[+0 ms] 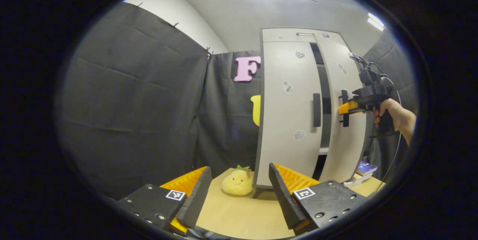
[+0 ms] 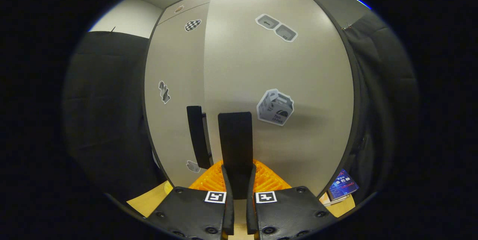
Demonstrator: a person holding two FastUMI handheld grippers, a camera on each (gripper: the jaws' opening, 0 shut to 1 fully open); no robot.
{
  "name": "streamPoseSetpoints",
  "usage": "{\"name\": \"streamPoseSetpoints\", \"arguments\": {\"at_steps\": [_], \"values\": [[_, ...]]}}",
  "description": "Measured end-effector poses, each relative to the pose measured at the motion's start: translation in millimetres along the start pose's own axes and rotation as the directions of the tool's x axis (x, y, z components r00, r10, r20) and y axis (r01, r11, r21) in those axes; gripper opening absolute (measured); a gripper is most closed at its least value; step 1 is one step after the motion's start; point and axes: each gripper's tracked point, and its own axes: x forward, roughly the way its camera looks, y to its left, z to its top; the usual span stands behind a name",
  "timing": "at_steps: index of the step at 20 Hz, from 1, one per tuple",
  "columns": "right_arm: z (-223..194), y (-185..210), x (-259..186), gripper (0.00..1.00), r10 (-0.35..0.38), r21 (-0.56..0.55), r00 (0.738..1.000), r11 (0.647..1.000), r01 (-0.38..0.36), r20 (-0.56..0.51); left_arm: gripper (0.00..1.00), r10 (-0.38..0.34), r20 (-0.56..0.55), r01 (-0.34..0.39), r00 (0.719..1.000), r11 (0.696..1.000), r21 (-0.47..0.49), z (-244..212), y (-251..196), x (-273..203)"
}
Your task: Open the right door of the double-door shoe cabinet with the right hand, and open the left door with the left hand.
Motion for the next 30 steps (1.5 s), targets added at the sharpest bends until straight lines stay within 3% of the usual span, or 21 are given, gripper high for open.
{"name": "streamPoseSetpoints", "arguments": {"at_steps": [5,12,13,15,16,17,23,24,25,26,27,28,30], "values": [[-2,-3,-7,0.14,0.068,0.038,0.998,0.997,-0.068,-0.011,0.9,-0.054,0.002,0.054,0.999,0.998,0.009,1,-25,-1],[-2,-15,-19,0.14,0.095,0.02,0.995,0.995,-0.094,-0.03,0.9,-0.143,0.015,0.143,0.99,0.99,-0.005,-1,-69,6],[-2,-18,-20,0.18,0.1,0.023,0.995,0.995,-0.099,-0.028,0.9,-0.164,0.015,0.164,0.986,0.986,-0.009,-2,-78,7],[-2,-21,-22,0.14,0.109,0.033,0.993,0.994,-0.108,-0.032,0.9,-0.196,0.009,0.196,0.981,0.98,-0.015,-5,-95,12],[-1,-23,-24,0.11,0.11,0.038,0.993,0.993,-0.109,-0.03,0.9,-0.211,0.006,0.211,0.977,0.977,-0.017,-6,-103,14],[-1,-25,-26,0.14,0.108,0.037,0.994,0.994,-0.107,-0.031,0.9,-0.224,0.005,0.224,0.974,0.974,-0.018,-7,-110,15],[0,-42,-41,0.14,0.094,0.03,0.996,0.995,-0.094,0.009,0.89,-0.283,0.001,0.283,0.959,0.959,-0.005,-9,-143,25],[0,-44,-43,0.18,0.091,0.026,0.996,0.995,-0.092,0.021,0.89,-0.29,-0.001,0.29,0.957,0.957,-0.005,-9,-148,28],[1,-46,-43,0.14,0.091,0.016,0.995,0.996,-0.091,0.028,0.9,-0.296,-0.001,0.296,0.955,0.955,-0.004,-9,-154,31],[3,-49,-42,0.18,0.09,0.014,0.995,0.996,-0.09,0.034,0.89,-0.301,-0.001,0.301,0.954,0.954,-0.003,-8,-158,33],[1,-51,-41,0.14,0.092,0.015,0.995,0.996,-0.092,0.032,0.9,-0.309,-0.005,0.309,0.951,0.951,-0.003,-10,-162,34],[2,-52,-42,0.18,0.092,0.018,0.995,0.996,-0.093,0.036,0.89,-0.318,-0.012,0.318,0.948,0.948,-0.003,-9,-168,36],[3,-60,-46,0.14,0.076,-0.001,0.996,0.997,-0.076,0.049,0.89,-0.332,-0.025,0.332,0.943,0.943,-0.001,-10,-178,39]]}}
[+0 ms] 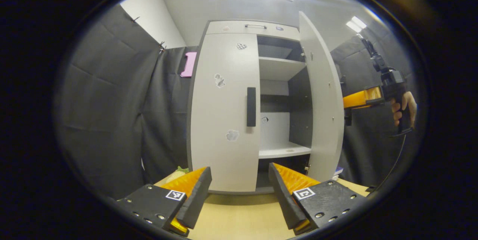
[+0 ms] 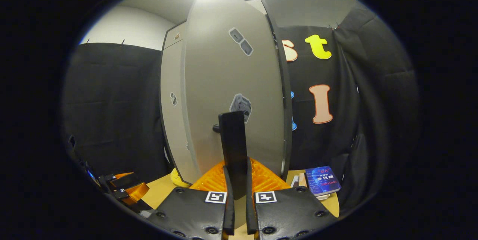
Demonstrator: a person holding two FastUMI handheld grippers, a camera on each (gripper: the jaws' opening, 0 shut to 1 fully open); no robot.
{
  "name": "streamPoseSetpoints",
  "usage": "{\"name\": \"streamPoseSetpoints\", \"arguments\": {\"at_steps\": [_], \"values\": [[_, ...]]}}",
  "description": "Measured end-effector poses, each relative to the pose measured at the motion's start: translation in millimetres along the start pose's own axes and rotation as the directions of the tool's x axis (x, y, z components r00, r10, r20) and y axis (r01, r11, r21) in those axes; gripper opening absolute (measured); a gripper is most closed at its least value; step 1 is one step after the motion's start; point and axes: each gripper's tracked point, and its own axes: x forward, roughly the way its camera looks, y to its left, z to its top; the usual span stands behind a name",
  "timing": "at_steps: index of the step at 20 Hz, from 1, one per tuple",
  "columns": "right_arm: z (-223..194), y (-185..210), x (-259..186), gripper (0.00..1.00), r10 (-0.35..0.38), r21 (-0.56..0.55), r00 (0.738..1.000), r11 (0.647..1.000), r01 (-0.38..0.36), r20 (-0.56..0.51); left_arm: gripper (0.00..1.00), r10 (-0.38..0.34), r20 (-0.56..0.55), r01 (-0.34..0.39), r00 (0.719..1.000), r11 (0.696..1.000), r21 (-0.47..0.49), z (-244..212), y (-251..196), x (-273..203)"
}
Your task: Open the right door of the double-door shoe cabinet with the right hand, and open the left door with the left hand.
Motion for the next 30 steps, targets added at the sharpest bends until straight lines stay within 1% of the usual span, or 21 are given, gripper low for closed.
{"name": "streamPoseSetpoints", "arguments": {"at_steps": [2,3,4,5,8,10,11,12,14,15,16,17,18,20,21,23,25,26,27,29,30], "values": [[1,-11,-1,0.1,-0.027,-0.011,1.0,1.0,0.027,0.006,0.9,-0.01,0.002,0.01,1.0,1.0,0.004,2,-4,0],[2,-16,-3,0.13,-0.043,-0.013,0.999,0.999,0.043,0.009,0.9,-0.012,0.002,0.012,1.0,1.0,0.008,1,-5,0],[2,-21,-4,0.1,-0.06,-0.015,0.998,0.998,0.06,0.01,0.89,-0.012,0.0,0.012,1.0,1.0,0.013,1,-6,1],[3,-27,-5,0.13,-0.081,-0.018,0.997,0.996,0.082,0.015,0.89,-0.011,-0.001,0.011,1.0,1.0,0.015,0,-7,2],[8,-48,-9,0.13,-0.159,-0.02,0.987,0.987,0.16,0.034,0.9,-0.016,-0.014,0.016,1.0,1.0,0.003,-4,-9,5],[18,-66,-12,0.13,-0.22,-0.017,0.972,0.975,0.222,0.076,0.89,-0.021,-0.023,0.021,1.0,1.0,0.009,-3,-11,11],[23,-64,-11,0.17,-0.207,0.005,0.973,0.978,0.207,0.101,0.89,-0.026,-0.029,0.026,0.999,1.0,0.011,-3,-13,18],[28,-58,-12,0.06,-0.19,0.037,0.974,0.982,0.187,0.123,0.89,-0.033,-0.032,0.033,0.999,0.999,0.011,1,-15,24],[37,-56,-15,0.1,-0.195,0.034,0.965,0.981,0.192,0.177,0.89,-0.038,-0.033,0.039,0.999,0.999,0.019,9,-19,38],[34,-59,-14,0.09,-0.191,0.018,0.967,0.981,0.191,0.171,0.89,-0.041,-0.032,0.042,0.999,0.999,0.024,13,-21,44],[32,-60,-19,0.02,-0.199,0.002,0.966,0.98,0.201,0.167,0.89,-0.047,-0.034,0.048,0.998,0.998,0.028,17,-23,50],[30,-63,-26,0.02,-0.208,-0.015,0.965,0.977,0.213,0.162,0.89,-0.053,-0.034,0.054,0.998,0.998,0.032,22,-26,57],[31,-66,-31,0.07,-0.223,-0.026,0.961,0.973,0.23,0.162,0.9,-0.058,-0.029,0.059,0.998,0.998,0.037,28,-27,66],[26,-69,-51,0.09,-0.244,-0.037,0.955,0.967,0.254,0.166,0.9,-0.065,-0.013,0.065,0.998,0.996,0.057,41,-29,83],[23,-69,-56,0.12,-0.247,-0.035,0.955,0.966,0.256,0.163,0.89,-0.068,-0.003,0.068,0.998,0.995,0.066,49,-30,91],[17,-79,-67,0.56,-0.276,-0.04,0.949,0.958,0.285,0.155,0.9,-0.077,0.013,0.076,0.997,0.995,0.07,61,-37,107],[14,-92,-77,0.99,-0.332,-0.029,0.93,0.94,0.34,0.161,0.89,-0.058,0.021,0.056,0.998,0.995,0.079,71,-33,125],[13,-94,-83,0.95,-0.347,-0.021,0.924,0.935,0.355,0.163,0.89,-0.044,0.023,0.042,0.999,0.995,0.088,75,-31,136],[12,-98,-86,0.98,-0.356,-0.018,0.92,0.931,0.364,0.164,0.89,-0.038,0.028,0.035,0.999,0.995,0.096,81,-31,147],[9,-106,-93,0.98,-0.379,-0.024,0.911,0.921,0.388,0.162,0.89,-0.038,0.043,0.033,0.998,0.993,0.109,93,-34,166],[5,-109,-97,0.95,-0.386,-0.027,0.909,0.919,0.394,0.155,0.89,-0.038,0.052,0.032,0.998,0.993,0.115,98,-34,174]]}}
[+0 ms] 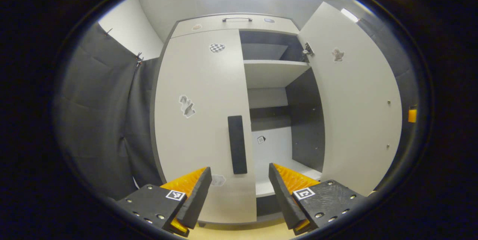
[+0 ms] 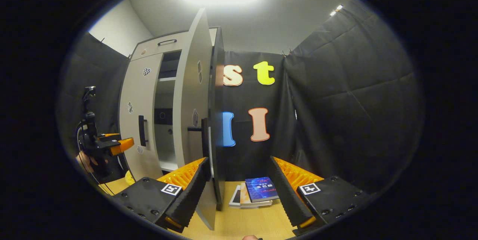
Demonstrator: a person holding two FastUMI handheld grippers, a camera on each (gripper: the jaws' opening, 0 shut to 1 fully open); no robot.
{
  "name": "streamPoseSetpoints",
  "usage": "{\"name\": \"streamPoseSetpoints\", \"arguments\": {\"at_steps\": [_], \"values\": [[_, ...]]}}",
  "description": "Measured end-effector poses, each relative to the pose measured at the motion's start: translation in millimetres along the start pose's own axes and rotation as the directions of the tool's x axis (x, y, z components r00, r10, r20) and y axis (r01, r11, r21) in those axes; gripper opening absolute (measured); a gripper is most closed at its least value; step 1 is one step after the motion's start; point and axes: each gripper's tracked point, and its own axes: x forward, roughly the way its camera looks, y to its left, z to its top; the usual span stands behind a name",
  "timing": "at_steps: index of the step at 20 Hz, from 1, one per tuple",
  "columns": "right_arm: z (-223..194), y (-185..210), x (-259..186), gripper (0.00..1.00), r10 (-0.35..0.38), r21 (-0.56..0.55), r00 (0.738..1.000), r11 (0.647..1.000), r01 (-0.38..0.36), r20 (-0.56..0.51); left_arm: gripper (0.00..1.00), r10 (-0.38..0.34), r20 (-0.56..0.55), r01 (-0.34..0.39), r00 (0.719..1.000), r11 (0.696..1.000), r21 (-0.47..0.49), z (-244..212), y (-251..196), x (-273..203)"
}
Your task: Open the right door of the double-door shoe cabinet with the right hand, and open the left door with the left hand.
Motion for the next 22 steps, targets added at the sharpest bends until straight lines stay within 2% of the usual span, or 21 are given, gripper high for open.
{"name": "streamPoseSetpoints", "arguments": {"at_steps": [1,5,7,8,10,13,14,18,20,21,22], "values": [[-2,-4,0,0.98,-0.002,0.003,1.0,1.0,0.002,-0.011,0.89,-0.004,0.003,0.003,1.0,1.0,0.005,5,-1,10],[-9,-20,-3,0.98,-0.034,0.028,0.999,0.999,0.035,-0.034,0.88,0.008,0.024,-0.008,1.0,1.0,0.016,15,0,43],[-15,-27,-3,0.98,-0.048,0.03,0.998,0.998,0.049,-0.051,0.88,0.014,0.014,-0.014,1.0,1.0,-0.007,12,1,60],[-17,-30,-3,0.95,-0.057,0.033,0.997,0.998,0.059,-0.054,0.88,0.019,0.003,-0.019,1.0,1.0,-0.019,7,3,67],[-24,-31,0,0.98,-0.064,0.046,0.995,0.997,0.067,-0.073,0.88,0.019,-0.028,-0.02,0.999,0.999,-0.041,-3,5,82],[-33,-35,4,0.98,-0.069,0.05,0.992,0.996,0.074,-0.102,0.89,0.04,-0.05,-0.042,0.998,0.998,-0.039,-9,15,92],[-36,-37,5,0.95,-0.074,0.046,0.991,0.996,0.08,-0.11,0.89,0.049,-0.043,-0.05,0.998,0.998,-0.037,-6,18,97],[-42,-41,10,0.98,-0.097,0.041,0.988,0.994,0.102,-0.124,0.89,0.047,-0.06,-0.05,0.997,0.998,-0.048,-4,24,110],[-41,-38,12,0.98,-0.093,0.049,0.988,0.994,0.1,-0.121,0.85,0.049,-0.06,-0.052,0.997,0.997,-0.061,-1,26,115],[-40,-40,12,0.98,-0.103,0.049,0.988,0.993,0.109,-0.114,0.78,0.048,-0.071,-0.052,0.996,0.997,-0.056,-3,27,116],[-39,-43,13,0.98,-0.11,0.049,0.988,0.992,0.116,-0.111,0.79,0.042,-0.068,-0.046,0.997,0.997,-0.066,-2,26,116]]}}
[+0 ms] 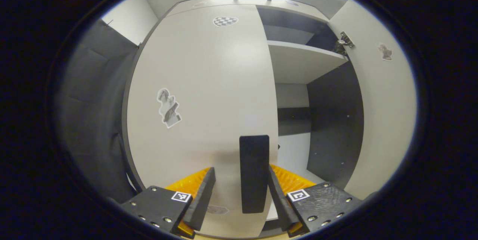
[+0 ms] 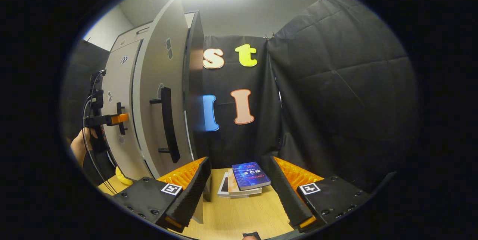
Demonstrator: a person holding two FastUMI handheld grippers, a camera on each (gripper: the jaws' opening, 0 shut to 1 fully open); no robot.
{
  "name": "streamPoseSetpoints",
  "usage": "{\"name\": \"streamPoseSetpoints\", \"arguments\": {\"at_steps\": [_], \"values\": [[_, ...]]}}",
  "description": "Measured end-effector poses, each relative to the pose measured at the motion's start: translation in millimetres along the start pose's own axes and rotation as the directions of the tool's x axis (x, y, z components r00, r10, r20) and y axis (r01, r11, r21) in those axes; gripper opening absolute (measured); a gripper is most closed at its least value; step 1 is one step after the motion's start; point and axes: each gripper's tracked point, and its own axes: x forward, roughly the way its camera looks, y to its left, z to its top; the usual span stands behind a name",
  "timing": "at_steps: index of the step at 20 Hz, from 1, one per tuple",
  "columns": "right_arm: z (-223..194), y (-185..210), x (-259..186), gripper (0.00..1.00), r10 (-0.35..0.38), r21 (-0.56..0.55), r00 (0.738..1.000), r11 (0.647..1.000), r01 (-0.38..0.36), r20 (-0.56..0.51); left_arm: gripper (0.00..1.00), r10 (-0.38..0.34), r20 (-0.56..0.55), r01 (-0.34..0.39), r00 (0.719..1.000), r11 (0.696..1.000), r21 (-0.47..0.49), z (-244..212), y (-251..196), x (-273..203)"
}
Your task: Open the right door of the double-door shoe cabinet with the right hand, and open the left door with the left hand.
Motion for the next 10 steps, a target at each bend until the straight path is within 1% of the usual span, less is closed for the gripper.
{"name": "streamPoseSetpoints", "arguments": {"at_steps": [1,2,3,4,5,6,7,8,9,10], "values": [[0,-1,1,0.98,-0.002,0.006,1.0,1.0,0.002,0.002,0.72,0.001,-0.021,-0.001,1.0,1.0,-0.007,-7,-2,-2],[1,0,1,0.98,0.003,0.015,1.0,1.0,-0.003,0.005,0.68,-0.007,-0.035,0.007,0.999,1.0,-0.015,-11,-2,-4],[2,1,2,0.98,0.01,0.022,1.0,1.0,-0.01,0.006,0.68,-0.027,-0.023,0.027,0.999,0.999,-0.026,-10,-8,-4],[1,2,3,0.98,0.018,0.024,1.0,1.0,-0.018,0.005,0.55,-0.039,-0.03,0.038,0.999,0.999,-0.029,-11,-14,-4],[0,3,4,0.98,0.026,0.024,1.0,0.999,-0.026,0.004,0.44,-0.026,-0.024,0.026,0.999,1.0,-0.016,-9,-14,-2],[0,4,5,0.98,0.037,0.025,0.999,0.999,-0.038,0.004,0.28,-0.028,-0.03,0.028,0.999,0.999,-0.016,-11,-15,-4],[-3,4,6,0.98,0.048,0.026,0.999,0.999,-0.048,-0.003,0.27,-0.045,-0.032,0.044,0.998,0.999,-0.026,-11,-16,-5],[-6,3,7,0.98,0.059,0.025,0.998,0.998,-0.059,-0.009,0.29,-0.069,-0.048,0.067,0.996,0.997,-0.029,-14,-15,-5],[-7,2,8,0.98,0.067,0.025,0.998,0.997,-0.066,-0.015,0.29,-0.079,-0.055,0.077,0.995,0.996,-0.042,-14,-15,-8],[-8,2,10,0.98,0.078,0.026,0.997,0.997,-0.077,-0.017,0.21,-0.074,-0.065,0.071,0.995,0.996,-0.048,-15,-14,-8]]}}
